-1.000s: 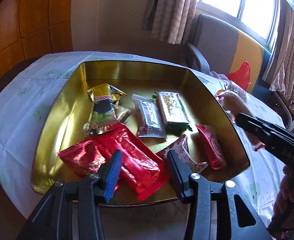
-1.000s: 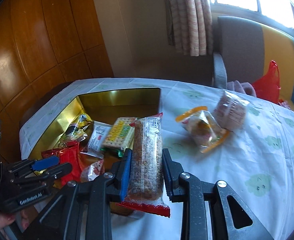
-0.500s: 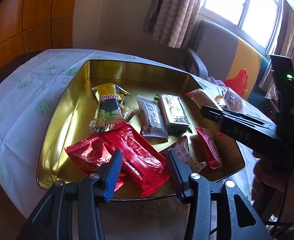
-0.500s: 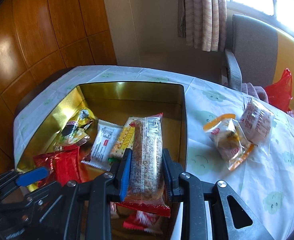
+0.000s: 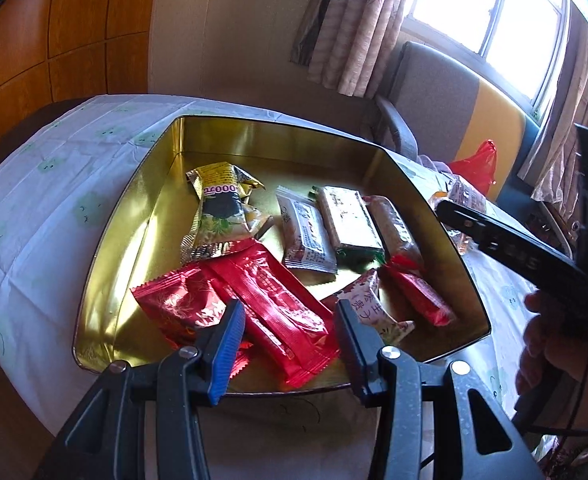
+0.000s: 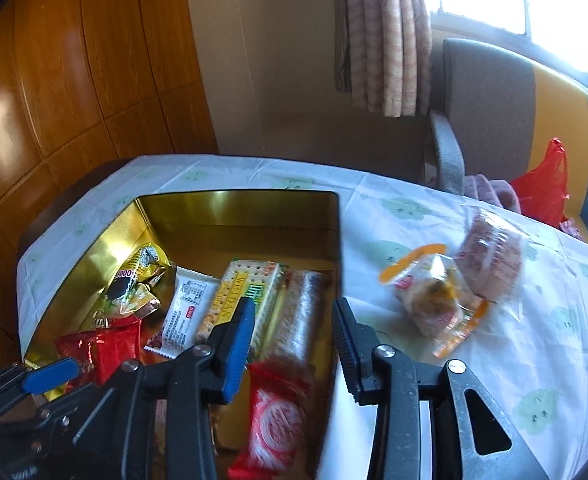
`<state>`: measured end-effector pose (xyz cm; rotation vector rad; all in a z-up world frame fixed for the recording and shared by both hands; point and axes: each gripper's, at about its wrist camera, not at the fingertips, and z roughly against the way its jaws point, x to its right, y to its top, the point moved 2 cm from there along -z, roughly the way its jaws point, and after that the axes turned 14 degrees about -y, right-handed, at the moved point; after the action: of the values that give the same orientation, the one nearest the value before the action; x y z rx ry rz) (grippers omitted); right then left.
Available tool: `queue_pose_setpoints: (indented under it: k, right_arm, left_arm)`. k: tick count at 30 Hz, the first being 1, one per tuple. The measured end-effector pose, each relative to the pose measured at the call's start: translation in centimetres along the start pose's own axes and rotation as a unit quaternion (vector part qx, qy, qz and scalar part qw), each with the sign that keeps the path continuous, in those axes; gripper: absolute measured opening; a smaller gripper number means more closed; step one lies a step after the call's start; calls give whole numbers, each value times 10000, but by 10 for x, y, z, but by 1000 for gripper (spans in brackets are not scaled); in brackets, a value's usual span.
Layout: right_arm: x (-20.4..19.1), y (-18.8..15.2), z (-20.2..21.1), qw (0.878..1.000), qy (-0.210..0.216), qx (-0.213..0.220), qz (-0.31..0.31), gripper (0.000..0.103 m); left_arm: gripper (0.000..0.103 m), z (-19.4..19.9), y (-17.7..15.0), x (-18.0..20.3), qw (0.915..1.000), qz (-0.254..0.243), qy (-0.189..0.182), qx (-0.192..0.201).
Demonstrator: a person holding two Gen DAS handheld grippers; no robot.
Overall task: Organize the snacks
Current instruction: 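Lower the granola bar into the gold tin and open the right tool, then grasp the clear bag of round cake with the right tool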
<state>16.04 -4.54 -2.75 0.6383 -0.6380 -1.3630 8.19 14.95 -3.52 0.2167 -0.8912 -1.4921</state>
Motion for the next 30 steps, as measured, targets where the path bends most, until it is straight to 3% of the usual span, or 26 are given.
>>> queue_pose_setpoints:
  k: [6,21,27,30]
  right_arm:
    - [32,-14,18,9995,-96,64,-307,45]
    - [103,-78,25,9945,-550,-409,-793,45]
    - [134,-91,19,9885,-636,-544,-1258,46]
    - [150,-83,13,9846,-764,-542,-1475,56]
  left_arm:
    - [47,-2,-2,9,9999,-113,-47,-24]
    - [47,-2,-13,40,9990,-334,-295,-70]
    - [47,-2,-14,45,9992,-397,-89,-18]
    - [47,0,-11,41,9994,-340,14,47]
